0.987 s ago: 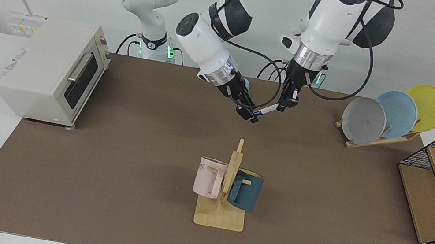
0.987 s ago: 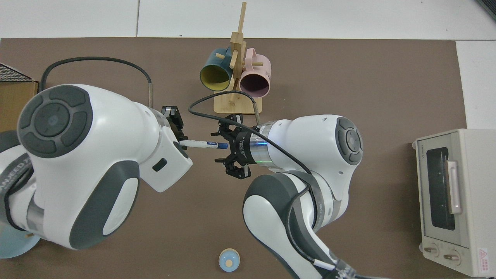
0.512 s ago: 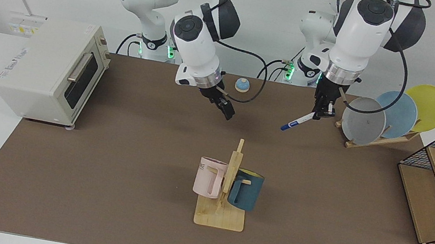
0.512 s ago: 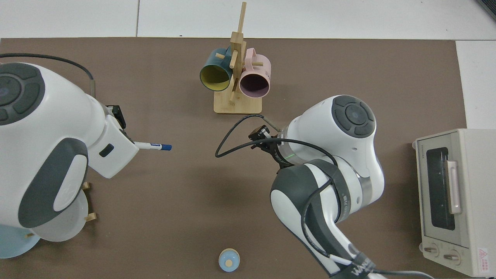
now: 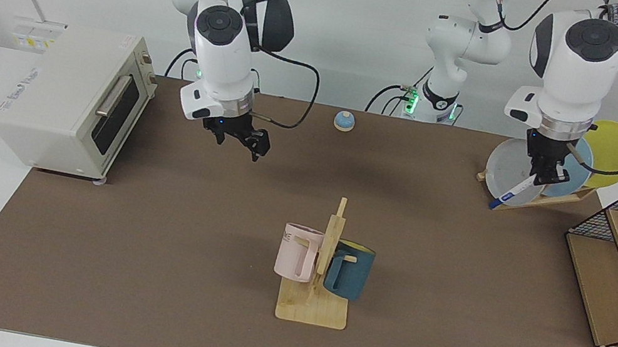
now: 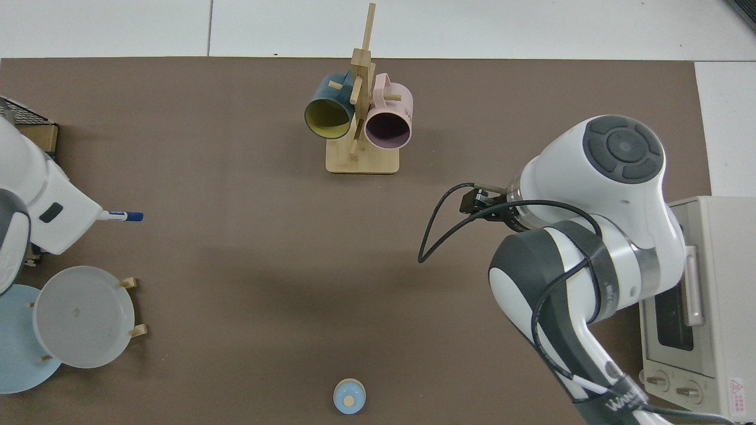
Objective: Put markers into pen holder
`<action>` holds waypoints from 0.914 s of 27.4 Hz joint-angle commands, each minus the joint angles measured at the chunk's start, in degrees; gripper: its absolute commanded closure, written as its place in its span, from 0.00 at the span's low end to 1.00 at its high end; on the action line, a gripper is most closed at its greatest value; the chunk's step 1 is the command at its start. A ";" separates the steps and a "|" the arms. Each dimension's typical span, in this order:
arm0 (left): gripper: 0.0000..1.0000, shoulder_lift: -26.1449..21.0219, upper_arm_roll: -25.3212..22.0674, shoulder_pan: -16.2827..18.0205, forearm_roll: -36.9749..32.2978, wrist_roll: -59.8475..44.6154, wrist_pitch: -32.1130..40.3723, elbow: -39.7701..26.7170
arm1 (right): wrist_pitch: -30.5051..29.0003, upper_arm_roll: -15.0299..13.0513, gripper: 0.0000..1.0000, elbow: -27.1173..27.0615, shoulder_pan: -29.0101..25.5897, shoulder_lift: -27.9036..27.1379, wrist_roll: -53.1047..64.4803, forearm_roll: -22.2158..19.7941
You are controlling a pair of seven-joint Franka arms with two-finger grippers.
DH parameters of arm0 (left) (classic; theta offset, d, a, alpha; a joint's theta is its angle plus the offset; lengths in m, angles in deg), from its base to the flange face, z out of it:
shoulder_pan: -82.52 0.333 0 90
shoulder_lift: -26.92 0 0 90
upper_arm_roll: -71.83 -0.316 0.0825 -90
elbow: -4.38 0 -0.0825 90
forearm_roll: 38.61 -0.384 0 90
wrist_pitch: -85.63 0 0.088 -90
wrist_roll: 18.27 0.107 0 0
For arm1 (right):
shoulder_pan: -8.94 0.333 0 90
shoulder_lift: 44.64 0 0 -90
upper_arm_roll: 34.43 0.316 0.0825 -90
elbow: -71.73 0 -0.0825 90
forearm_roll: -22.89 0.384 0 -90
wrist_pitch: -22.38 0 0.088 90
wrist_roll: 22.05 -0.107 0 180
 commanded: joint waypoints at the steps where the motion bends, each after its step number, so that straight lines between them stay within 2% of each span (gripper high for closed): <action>1: 1.00 0.60 -3.85 -0.04 -5.88 6.25 0.91 0.53 | 0.75 0.73 0.00 0.94 -4.63 2.24 14.34 -2.03; 5: 1.00 -0.19 -6.49 0.05 -10.01 10.55 -0.06 1.94 | 0.83 0.73 0.00 0.59 -9.03 4.17 25.96 -2.03; 8: 1.00 -2.12 -8.33 -0.04 -12.82 14.60 -0.50 5.01 | 1.79 0.64 0.00 0.24 -11.67 6.01 30.28 -2.03; 14: 1.00 -5.20 -10.89 2.15 -15.20 20.93 -3.13 9.23 | 8.65 0.37 0.00 -1.43 -14.57 8.30 32.13 -1.94; 19: 1.00 -8.45 -11.24 5.32 -16.42 25.85 -5.94 13.88 | 9.36 0.55 0.00 -1.00 -15.45 10.33 31.96 -1.94; 25: 1.00 -13.11 -11.68 6.90 -19.95 31.03 -9.46 20.31 | 9.71 0.55 0.00 -0.56 -15.63 10.68 31.96 -1.94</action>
